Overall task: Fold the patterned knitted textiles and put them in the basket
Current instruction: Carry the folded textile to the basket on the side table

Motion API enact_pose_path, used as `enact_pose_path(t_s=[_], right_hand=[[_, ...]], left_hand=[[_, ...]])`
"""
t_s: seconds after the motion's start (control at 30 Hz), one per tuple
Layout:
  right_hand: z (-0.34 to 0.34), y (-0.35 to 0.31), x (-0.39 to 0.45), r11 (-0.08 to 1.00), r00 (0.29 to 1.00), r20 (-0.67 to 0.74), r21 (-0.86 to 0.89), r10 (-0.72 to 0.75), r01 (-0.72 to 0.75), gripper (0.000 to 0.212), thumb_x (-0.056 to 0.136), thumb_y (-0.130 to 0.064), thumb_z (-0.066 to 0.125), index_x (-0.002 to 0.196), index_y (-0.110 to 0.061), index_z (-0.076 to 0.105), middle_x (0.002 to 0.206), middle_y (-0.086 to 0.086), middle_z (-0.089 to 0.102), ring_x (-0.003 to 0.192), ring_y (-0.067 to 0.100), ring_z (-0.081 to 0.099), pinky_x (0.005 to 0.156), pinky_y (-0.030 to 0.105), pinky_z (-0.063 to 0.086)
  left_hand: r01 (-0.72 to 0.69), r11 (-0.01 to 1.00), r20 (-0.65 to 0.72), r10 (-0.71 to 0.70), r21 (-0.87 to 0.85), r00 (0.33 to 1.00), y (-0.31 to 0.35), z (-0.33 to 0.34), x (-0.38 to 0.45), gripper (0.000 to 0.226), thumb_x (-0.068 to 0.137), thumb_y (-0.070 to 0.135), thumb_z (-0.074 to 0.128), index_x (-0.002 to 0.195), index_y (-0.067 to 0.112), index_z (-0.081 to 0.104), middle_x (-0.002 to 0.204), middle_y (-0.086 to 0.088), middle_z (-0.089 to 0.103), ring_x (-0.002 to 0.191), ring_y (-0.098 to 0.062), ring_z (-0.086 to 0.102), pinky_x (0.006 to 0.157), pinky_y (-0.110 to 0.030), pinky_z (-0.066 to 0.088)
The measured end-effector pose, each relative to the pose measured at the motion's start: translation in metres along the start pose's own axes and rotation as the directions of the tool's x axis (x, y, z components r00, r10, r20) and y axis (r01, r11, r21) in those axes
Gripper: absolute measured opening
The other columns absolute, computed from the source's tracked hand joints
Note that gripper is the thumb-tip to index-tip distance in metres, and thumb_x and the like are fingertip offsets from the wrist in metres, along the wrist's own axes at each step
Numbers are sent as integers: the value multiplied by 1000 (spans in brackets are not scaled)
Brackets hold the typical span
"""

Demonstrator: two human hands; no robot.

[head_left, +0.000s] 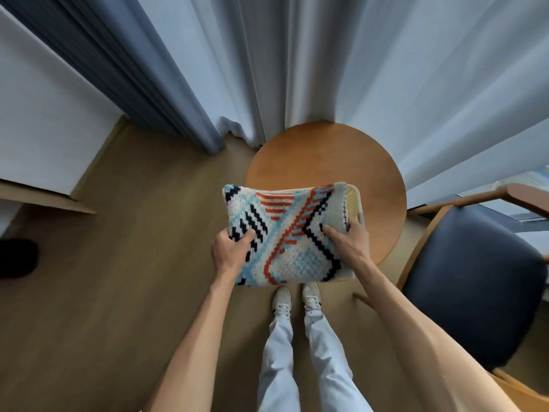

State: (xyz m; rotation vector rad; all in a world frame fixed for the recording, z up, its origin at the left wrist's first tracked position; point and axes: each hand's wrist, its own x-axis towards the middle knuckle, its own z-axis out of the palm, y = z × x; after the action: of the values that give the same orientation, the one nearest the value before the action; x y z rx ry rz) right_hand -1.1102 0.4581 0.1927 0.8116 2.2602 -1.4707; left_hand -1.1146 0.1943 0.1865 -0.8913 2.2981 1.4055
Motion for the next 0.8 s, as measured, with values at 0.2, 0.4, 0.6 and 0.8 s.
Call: enact_pose_path(t_s=[0.2,0.4,0.6,0.8], right_hand=[[-15,42,34,998,997,-71,-47,43,-46,35,81,-34,75,110,-15,66,104,-2,72,89,13,69,71,24,56],[-4,56,54,1000,990,-143,-25,-21,18,33,82,-28,74,111,-14,66,105,-3,71,91,10,68,72,24,57],[20,81,64,956,969,-232,-251,91,-150,28,86,-27,67,107,-11,57,99,6,67,85,25,62,71,33,51],[23,85,60,989,904,-427,-144,-36,-29,19,87,-23,62,84,-6,54,75,5,61,61,18,51,53,42,49]], left_hand=[[18,1000,37,-18,12,999,-28,46,25,13,86,33,71,92,22,67,85,6,72,78,-13,69,66,-27,56],[48,998,-113,-44,35,993,-62,57,54,31,90,52,62,92,21,62,77,4,65,65,-15,59,63,-26,47],[-197,930,-180,261,311,948,-65,76,51,39,98,51,52,116,16,53,64,8,56,45,-6,44,45,-18,31],[-279,925,-232,340,259,911,-69,80,60,33,100,37,55,118,9,58,71,5,60,52,-7,48,49,-10,30]])
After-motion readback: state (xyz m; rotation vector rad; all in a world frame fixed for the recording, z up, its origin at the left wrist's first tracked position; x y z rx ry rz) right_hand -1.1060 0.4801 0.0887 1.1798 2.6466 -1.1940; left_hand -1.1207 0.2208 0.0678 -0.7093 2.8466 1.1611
